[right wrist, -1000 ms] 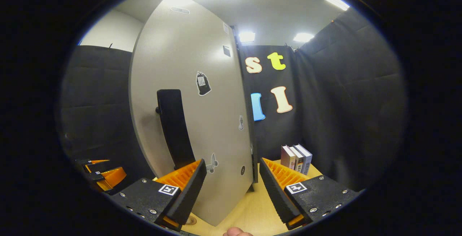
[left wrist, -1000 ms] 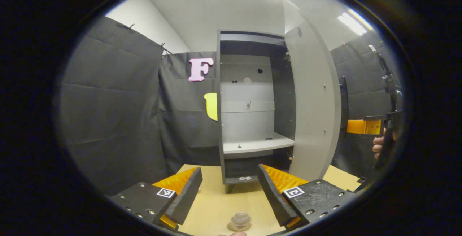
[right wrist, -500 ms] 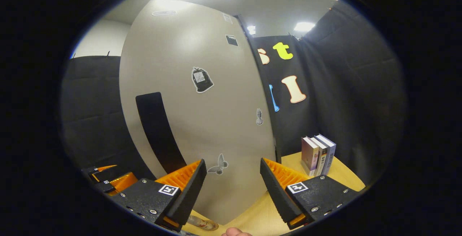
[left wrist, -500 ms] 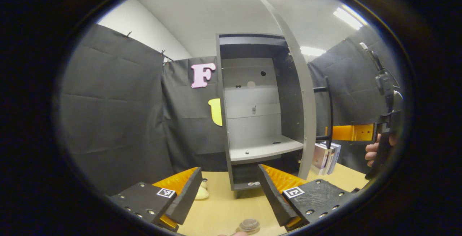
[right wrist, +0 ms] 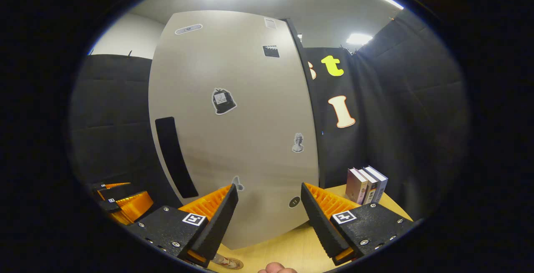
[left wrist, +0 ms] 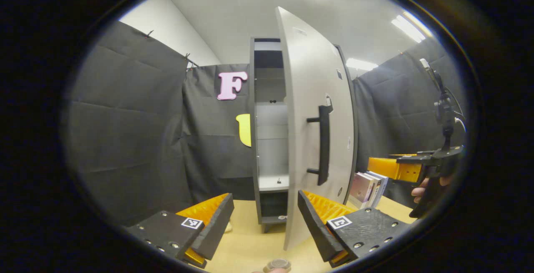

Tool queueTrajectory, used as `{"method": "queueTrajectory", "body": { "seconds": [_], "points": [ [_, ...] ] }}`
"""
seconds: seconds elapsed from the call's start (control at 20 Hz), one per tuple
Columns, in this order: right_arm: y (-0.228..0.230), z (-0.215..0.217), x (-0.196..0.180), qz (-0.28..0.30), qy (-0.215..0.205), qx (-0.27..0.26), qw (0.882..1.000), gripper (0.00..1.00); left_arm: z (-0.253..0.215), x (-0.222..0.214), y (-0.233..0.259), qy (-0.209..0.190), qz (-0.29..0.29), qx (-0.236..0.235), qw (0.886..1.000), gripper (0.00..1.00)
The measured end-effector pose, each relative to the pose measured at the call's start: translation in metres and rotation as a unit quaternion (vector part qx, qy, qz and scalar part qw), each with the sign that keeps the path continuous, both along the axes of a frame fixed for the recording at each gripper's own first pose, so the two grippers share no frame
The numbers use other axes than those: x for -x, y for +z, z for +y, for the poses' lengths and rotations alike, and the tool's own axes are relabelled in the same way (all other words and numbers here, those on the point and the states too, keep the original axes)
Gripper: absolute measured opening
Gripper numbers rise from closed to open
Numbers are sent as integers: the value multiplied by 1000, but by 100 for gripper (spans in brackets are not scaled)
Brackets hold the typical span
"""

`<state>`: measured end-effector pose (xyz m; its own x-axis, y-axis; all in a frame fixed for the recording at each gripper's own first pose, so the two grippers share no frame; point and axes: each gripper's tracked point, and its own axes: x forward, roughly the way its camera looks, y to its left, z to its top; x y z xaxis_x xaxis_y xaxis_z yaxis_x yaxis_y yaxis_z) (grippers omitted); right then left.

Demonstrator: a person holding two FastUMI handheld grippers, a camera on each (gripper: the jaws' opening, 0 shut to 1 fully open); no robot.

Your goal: Open the cabinet door with the right hand, grasp the bottle in the cabinet with the left hand and place it on the coaster, then close the cabinet door with the right hand.

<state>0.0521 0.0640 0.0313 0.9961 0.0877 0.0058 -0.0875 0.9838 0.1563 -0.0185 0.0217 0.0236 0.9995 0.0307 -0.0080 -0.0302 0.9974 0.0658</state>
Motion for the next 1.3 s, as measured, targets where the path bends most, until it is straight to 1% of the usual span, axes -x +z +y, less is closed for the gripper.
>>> {"method": "queueTrajectory", "body": {
  "seconds": [0.1,0.2,0.25,0.3,0.6,0.65,0.7,0.75,0.85,0.95,1.0,1.05,1.15,1.25,1.3],
  "points": [
    [-2,-12,4,4,-18,21,1000,94,-4,-1,2,-3,-1,-5,1000,89],
    [2,-13,8,-4,-22,34,999,94,-13,1,4,-12,-5,-6,1000,89],
    [3,-12,10,-7,-21,33,999,94,-16,3,5,-14,-6,-8,1000,92],
    [5,-12,13,-11,-21,31,999,94,-15,4,7,-16,-9,-10,1000,89],
    [16,-12,28,-24,-20,33,999,94,-25,10,17,-29,-14,-7,999,89],
    [19,-13,30,-28,-22,35,999,94,-26,9,16,-31,-11,-8,999,92],
    [23,-13,32,-33,-24,37,998,94,-27,9,16,-33,-9,-7,999,92],
    [25,-14,33,-37,-26,40,998,94,-26,9,16,-31,-7,-5,999,95],
    [25,-10,33,-39,-23,43,998,94,-24,6,17,-21,-5,-1,1000,95],
    [24,-11,33,-33,-27,53,998,94,-21,3,19,-2,-9,-5,1000,89],
    [25,-8,34,-34,-24,52,998,94,-19,1,19,7,-14,-7,1000,89],
    [27,-2,35,-39,-19,49,998,94,-21,-1,20,8,-21,-6,1000,89],
    [32,2,36,-46,-22,54,997,94,-22,-2,21,13,-22,-6,1000,92],
    [31,7,34,-46,-28,68,996,94,-23,-5,22,13,-20,-2,1000,92],
    [30,10,33,-44,-28,74,996,94,-24,-8,20,14,-18,-3,1000,95]
  ]
}}
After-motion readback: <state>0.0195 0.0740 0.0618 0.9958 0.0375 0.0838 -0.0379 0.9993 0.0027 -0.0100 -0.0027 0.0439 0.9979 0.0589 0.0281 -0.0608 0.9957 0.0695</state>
